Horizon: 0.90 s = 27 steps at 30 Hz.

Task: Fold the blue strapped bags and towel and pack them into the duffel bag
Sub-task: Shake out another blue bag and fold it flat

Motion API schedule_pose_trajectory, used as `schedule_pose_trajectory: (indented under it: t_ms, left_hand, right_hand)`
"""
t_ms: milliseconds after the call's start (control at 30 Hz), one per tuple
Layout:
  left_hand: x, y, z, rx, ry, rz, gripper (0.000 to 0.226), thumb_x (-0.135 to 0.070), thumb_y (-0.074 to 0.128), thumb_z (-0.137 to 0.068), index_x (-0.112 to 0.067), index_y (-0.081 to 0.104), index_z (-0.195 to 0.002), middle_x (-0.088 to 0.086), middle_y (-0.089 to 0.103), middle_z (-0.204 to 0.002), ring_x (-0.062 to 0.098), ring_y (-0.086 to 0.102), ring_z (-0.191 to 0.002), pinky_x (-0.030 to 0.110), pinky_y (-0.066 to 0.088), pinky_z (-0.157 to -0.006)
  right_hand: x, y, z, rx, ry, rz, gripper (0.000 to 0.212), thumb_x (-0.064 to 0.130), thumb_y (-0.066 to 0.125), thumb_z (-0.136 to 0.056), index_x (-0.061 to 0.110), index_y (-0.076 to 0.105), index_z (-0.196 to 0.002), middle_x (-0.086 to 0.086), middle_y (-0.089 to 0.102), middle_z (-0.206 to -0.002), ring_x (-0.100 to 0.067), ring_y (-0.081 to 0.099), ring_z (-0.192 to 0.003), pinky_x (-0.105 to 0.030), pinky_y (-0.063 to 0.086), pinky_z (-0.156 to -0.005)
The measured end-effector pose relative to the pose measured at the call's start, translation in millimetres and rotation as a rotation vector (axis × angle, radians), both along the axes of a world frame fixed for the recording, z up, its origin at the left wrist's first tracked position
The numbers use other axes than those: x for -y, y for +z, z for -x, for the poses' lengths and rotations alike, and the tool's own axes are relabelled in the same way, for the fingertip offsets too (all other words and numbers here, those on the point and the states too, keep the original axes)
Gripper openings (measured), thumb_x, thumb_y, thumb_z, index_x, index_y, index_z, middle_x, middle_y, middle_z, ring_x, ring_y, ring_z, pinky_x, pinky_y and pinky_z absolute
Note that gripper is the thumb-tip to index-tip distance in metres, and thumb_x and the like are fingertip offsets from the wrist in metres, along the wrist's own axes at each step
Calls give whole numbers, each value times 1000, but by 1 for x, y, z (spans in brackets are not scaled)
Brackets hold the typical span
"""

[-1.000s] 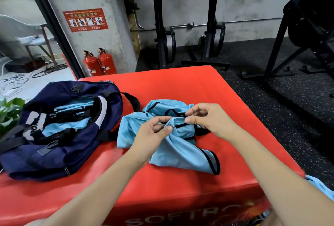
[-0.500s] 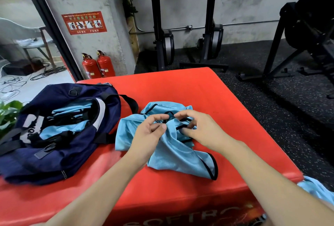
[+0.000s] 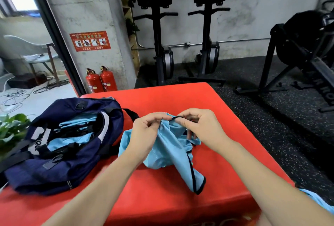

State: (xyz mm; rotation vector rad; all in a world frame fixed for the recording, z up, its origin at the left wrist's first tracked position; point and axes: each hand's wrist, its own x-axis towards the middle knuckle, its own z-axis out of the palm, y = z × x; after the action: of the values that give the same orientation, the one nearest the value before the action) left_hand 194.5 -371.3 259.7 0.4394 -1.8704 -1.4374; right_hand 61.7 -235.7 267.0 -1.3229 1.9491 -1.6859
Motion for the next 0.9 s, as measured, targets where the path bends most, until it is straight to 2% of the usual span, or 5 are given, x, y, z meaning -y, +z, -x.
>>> schedule_pose_trajectory:
  t_ms: [133, 267, 400, 600, 900]
  left_hand:
    - [3, 48, -1, 47, 17, 105, 46, 8, 46, -93, -24, 79, -89, -14, 77, -91, -4, 67, -85, 12, 47, -77]
    - [10, 114, 2, -21, -49, 69, 29, -12, 54, -81, -23, 81, -87, -1, 77, -95, 21, 68, -100, 34, 51, -95]
    - [12, 177, 3, -26, -81, 187, 14, -14, 71, -88, -20, 76, -99, -10, 68, -77, 5, 56, -66, 23, 45, -64]
    - [14, 230, 6, 28, -68, 359, 47, -50, 81, -60, -27, 69, -100, -4, 72, -100, 9, 66, -92, 30, 53, -86]
    - [2, 249, 8, 117, 119, 471, 3, -23, 70, -84, -23, 73, -85, -12, 71, -82, 3, 64, -82, 17, 44, -69]
  right_hand:
    - [2, 49, -2, -40, -13, 40, 4, 18, 75, -89, 15, 75, -91, -1, 69, -60, -19, 59, -44, -27, 44, -42]
    - [5, 113, -1, -75, -18, 113, 4, 13, 73, -91, 10, 73, -89, -8, 71, -65, -25, 67, -51, -30, 50, -45]
    - [8, 176, -4, -135, -36, 146, 6, 15, 74, -90, 9, 72, -90, -15, 72, -71, -27, 68, -53, -30, 51, -45]
    - [8, 247, -9, -286, -60, 142, 7, 18, 73, -91, 11, 72, -89, -13, 71, -64, -26, 66, -51, -28, 50, -45]
    - [-12, 268, -12, -355, -141, 103, 7, 21, 72, -92, 18, 72, -86, -15, 71, -65, -42, 68, -60, -32, 54, -48]
